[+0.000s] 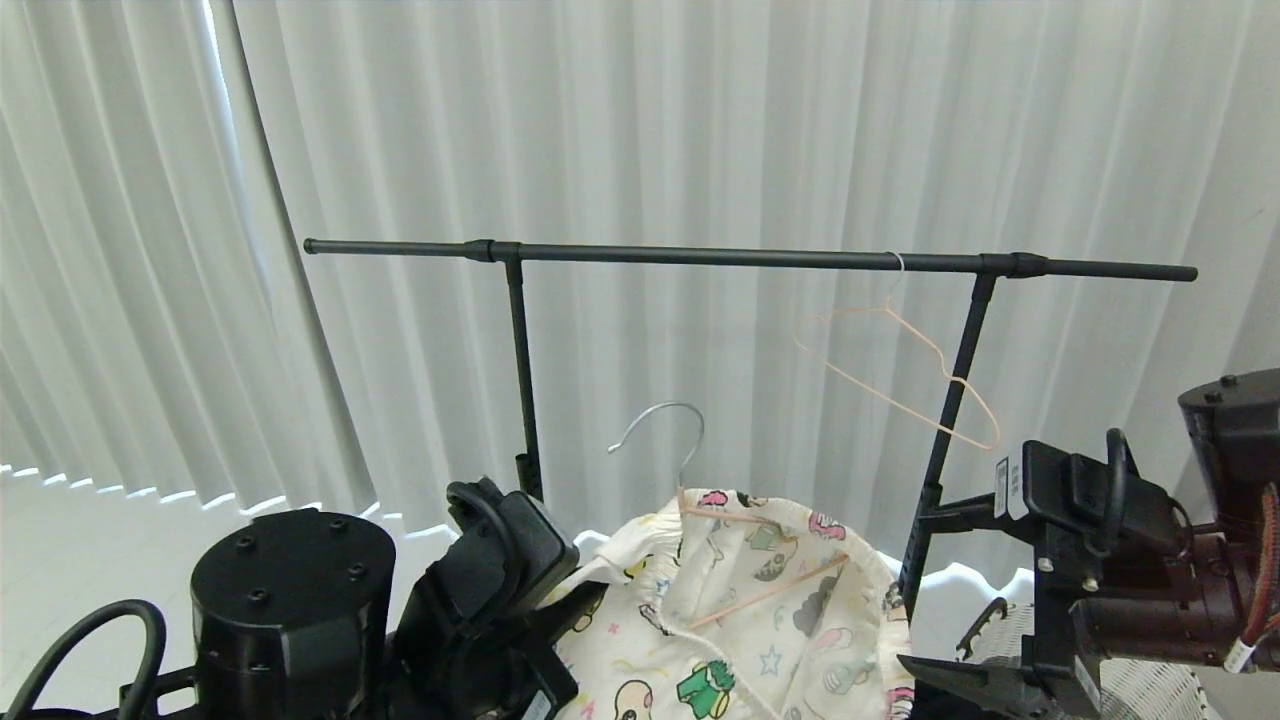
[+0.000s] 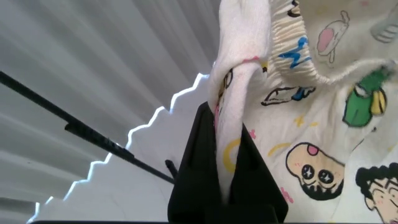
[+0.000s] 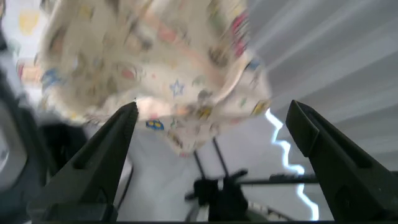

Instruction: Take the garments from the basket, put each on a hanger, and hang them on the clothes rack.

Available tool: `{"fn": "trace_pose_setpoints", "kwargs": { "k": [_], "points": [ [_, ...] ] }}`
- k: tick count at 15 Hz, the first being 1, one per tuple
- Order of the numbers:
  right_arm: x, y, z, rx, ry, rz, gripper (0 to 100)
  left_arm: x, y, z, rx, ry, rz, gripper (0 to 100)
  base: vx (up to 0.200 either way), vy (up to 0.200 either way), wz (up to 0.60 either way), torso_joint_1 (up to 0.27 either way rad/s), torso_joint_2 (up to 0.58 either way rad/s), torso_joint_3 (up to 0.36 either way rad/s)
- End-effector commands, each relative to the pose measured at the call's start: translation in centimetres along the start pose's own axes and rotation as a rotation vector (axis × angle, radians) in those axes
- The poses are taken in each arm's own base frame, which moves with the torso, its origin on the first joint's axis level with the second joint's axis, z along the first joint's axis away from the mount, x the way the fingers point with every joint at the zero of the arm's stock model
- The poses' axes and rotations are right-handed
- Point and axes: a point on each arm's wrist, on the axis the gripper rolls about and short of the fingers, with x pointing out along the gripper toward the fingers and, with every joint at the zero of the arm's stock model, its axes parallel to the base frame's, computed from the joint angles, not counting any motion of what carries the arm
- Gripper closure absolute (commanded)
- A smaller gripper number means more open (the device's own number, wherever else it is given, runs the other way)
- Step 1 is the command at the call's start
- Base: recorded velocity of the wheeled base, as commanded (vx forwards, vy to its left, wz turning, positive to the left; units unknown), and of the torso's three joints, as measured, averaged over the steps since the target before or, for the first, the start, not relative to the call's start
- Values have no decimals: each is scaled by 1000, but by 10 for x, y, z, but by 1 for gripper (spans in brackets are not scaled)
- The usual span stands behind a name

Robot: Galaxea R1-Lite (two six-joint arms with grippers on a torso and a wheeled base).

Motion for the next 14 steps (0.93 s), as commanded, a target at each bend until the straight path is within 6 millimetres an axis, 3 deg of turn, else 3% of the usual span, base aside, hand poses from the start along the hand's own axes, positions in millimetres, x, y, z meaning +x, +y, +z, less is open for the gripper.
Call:
{"fn": "trace_pose_setpoints", "kwargs": {
  "k": [1,3,8,11,14],
  "points": [
    [-3,1,-2,-4,7,-1,0,1,10,-6,-20,23,43,100,0,0,0,0,0,0],
    [-6,2,-4,-2,5,-8,0,-3,25,-23,-55,79,114,100,0,0,0,0,0,0],
    [-6,2,-3,-6,-9,6,0,-7,22,-27,-53,41,122,100,0,0,0,0,0,0],
    [7,-4,1,-72,4,29,0,-13,-18,-10,25,-44,-59,100,0,0,0,0,0,0],
    [23,-3,14,-153,-11,93,0,-15,-37,-7,68,-68,-163,100,0,0,0,0,0,0]
  ]
}}
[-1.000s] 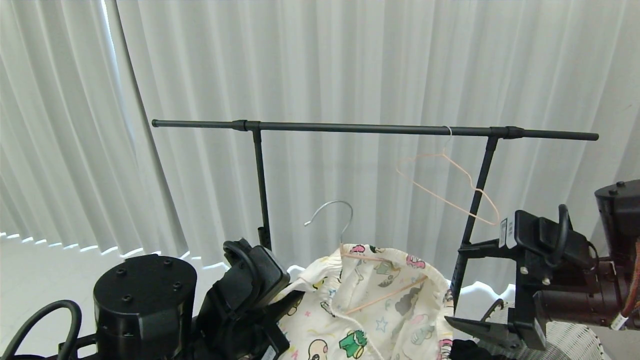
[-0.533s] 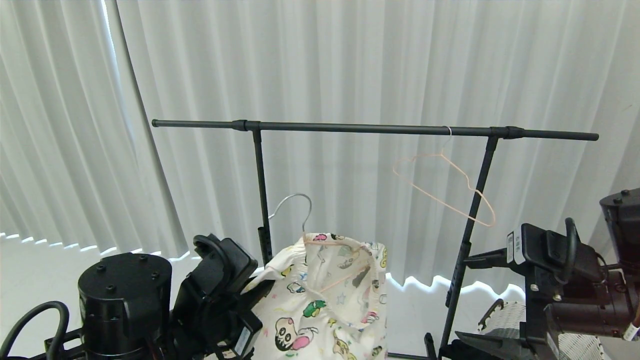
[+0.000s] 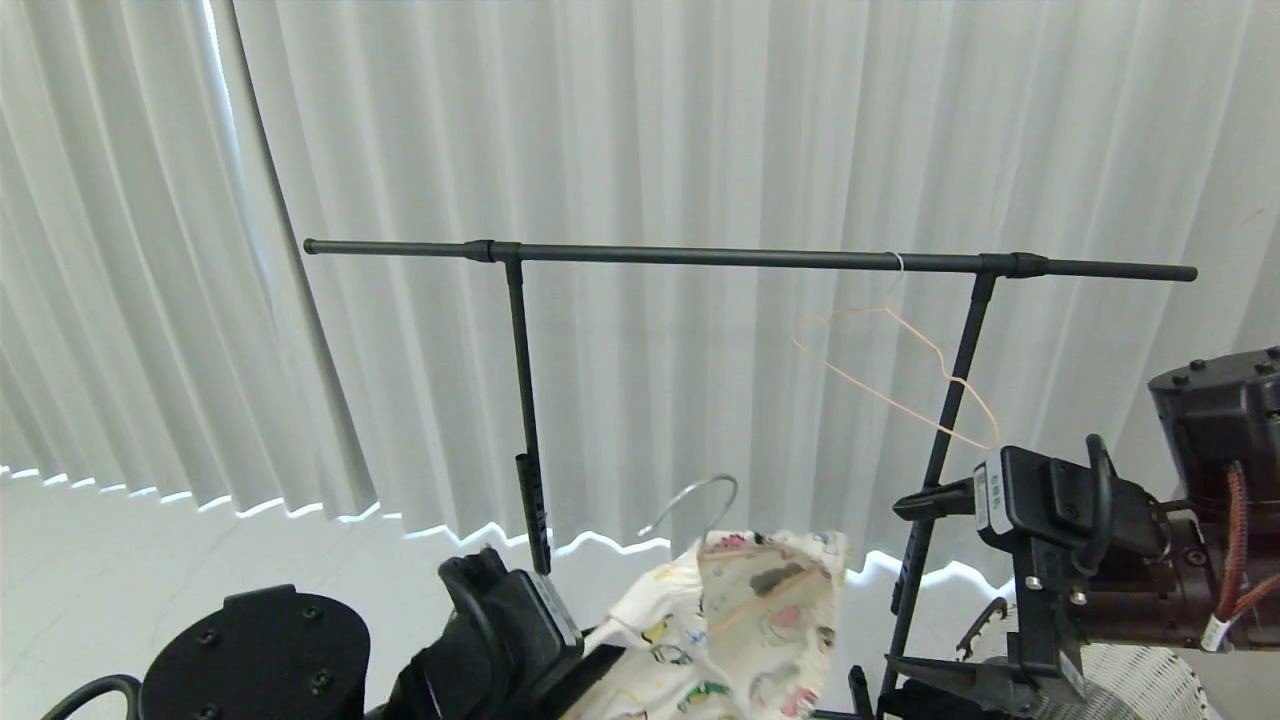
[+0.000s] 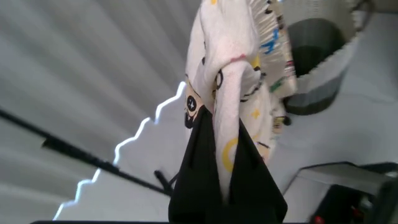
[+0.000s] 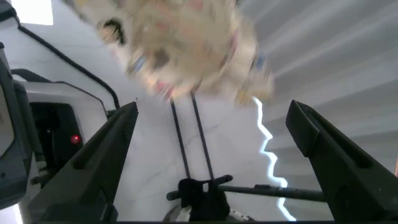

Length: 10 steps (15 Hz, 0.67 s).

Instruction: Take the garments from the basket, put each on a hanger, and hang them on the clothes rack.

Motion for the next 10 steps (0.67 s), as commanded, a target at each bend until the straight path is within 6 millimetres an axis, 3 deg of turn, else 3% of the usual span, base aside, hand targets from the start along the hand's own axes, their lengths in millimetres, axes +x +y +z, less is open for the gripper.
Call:
{"fn": "trace_pose_setpoints", "kwargs": {
  "k": [1,5,10],
  "points": [
    [18,4,6,-29,8,63,0,-2,-13,4,27,-26,-70,100,0,0,0,0,0,0],
    [33,20,16,-74,1,148,0,-4,-25,12,51,-78,-131,100,0,0,0,0,0,0],
    [39,27,10,-64,58,202,0,-5,-33,18,63,-119,-160,100,0,0,0,0,0,0]
  ]
}}
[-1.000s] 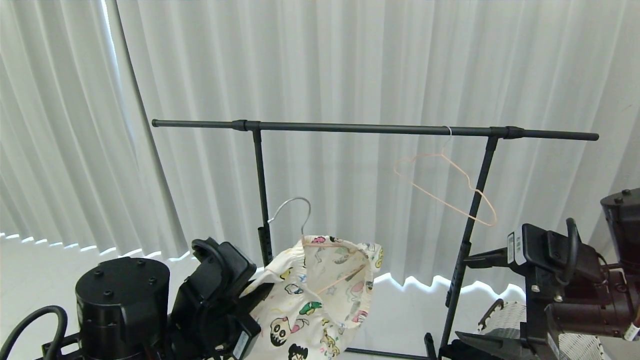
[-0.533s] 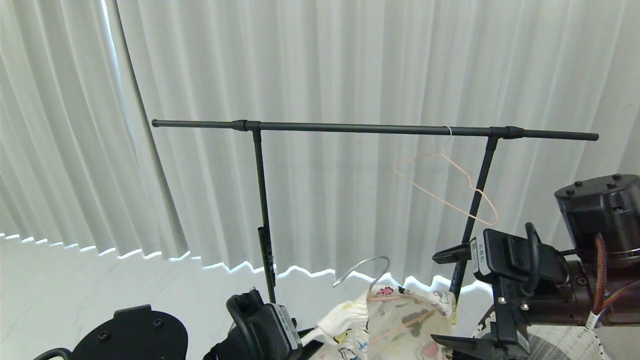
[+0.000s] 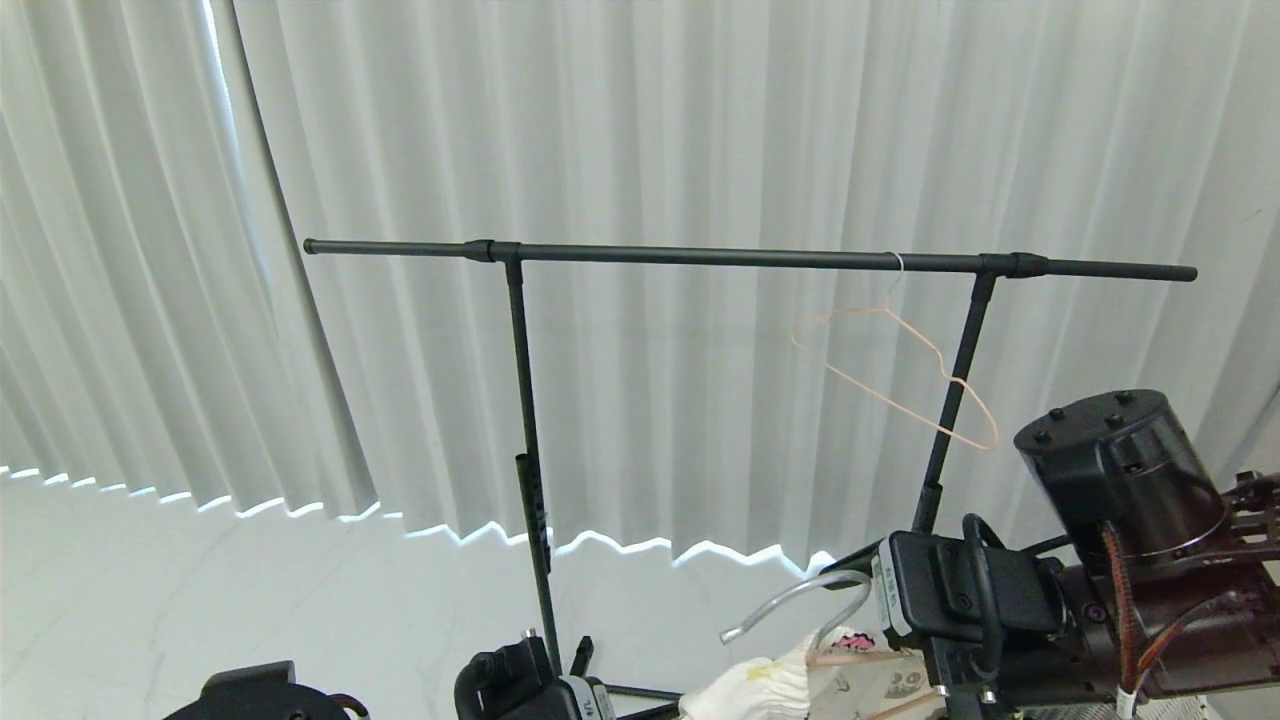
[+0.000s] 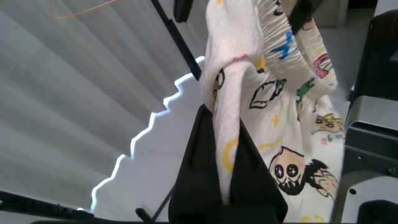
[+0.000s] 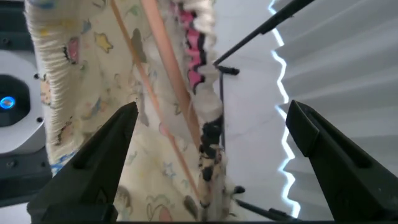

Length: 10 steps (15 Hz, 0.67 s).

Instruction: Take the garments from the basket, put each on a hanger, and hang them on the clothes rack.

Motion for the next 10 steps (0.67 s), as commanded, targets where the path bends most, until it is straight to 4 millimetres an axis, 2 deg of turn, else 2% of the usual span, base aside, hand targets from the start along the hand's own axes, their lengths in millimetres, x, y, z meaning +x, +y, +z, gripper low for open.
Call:
{"fn": "trace_pose_setpoints", "kwargs": {
  "k": [1,2,10],
  "points": [
    [4,-1,-1,3,12,8,0,0,-1,1,1,-2,-3,100,0,0,0,0,0,0],
    [4,-1,-1,3,12,8,100,1,-1,1,1,0,-3,100,0,0,0,0,0,0],
    [3,-3,-2,-29,9,-17,100,2,-1,-2,54,14,5,100,0,0,0,0,0,0]
  ]
}}
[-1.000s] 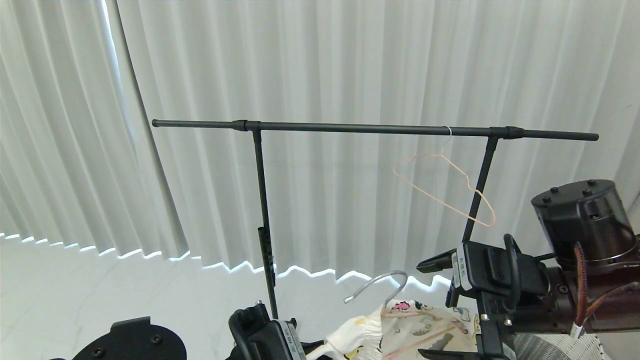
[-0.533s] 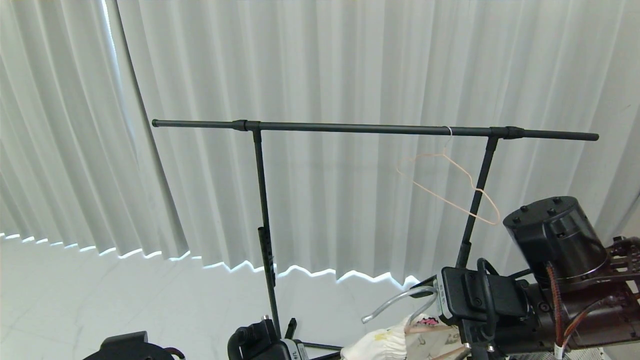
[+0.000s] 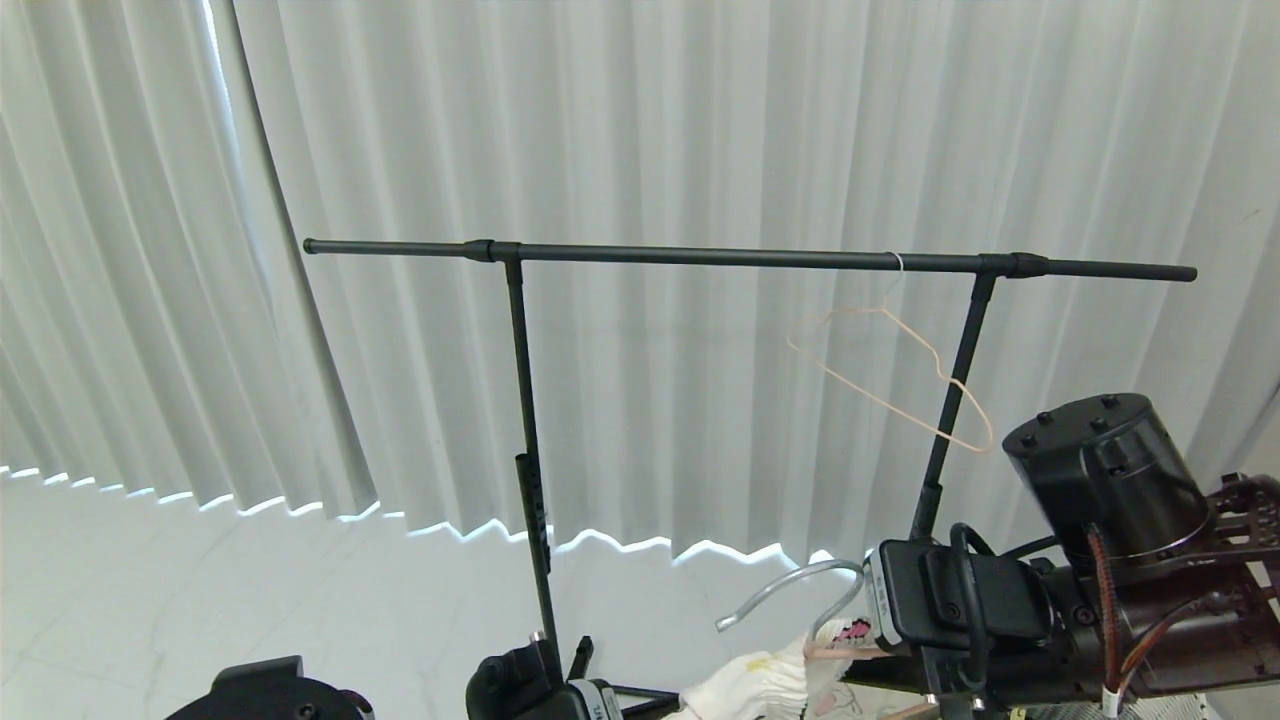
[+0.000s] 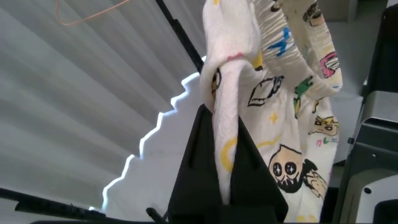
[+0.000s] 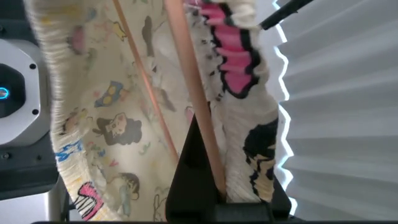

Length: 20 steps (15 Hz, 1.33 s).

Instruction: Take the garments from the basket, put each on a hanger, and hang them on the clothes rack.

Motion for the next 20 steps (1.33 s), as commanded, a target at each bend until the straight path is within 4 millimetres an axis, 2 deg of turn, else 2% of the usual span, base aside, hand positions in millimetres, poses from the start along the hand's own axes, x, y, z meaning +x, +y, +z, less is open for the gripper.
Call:
{"fn": "trace_pose_setpoints", "kwargs": {
  "k": [1,4,9,12,13,18,20],
  "points": [
    [-2,-3,0,-15,-9,-19,100,2,-1,-2,-1,13,-4,0,0,0,0,0,0,0],
    [-12,-16,-5,-89,-25,-99,100,4,7,-1,-15,5,35,0,0,0,0,0,0,0],
    [-46,-41,-18,-149,-61,-283,100,1,37,-4,-58,-25,205,0,0,0,0,0,0,0],
    [-64,-45,-26,-154,-85,-326,100,-16,51,-42,-104,122,300,0,0,0,0,0,0,0],
    [-72,-43,-24,-158,-106,-342,100,-25,58,-64,-145,218,349,0,0,0,0,0,0,0],
    [-78,-41,-21,-161,-145,-339,100,-22,56,-77,-177,256,273,0,0,0,0,0,0,0],
    [-82,-35,-18,-156,-184,-318,100,-18,54,-84,-214,287,248,0,0,0,0,0,0,0]
  ]
}}
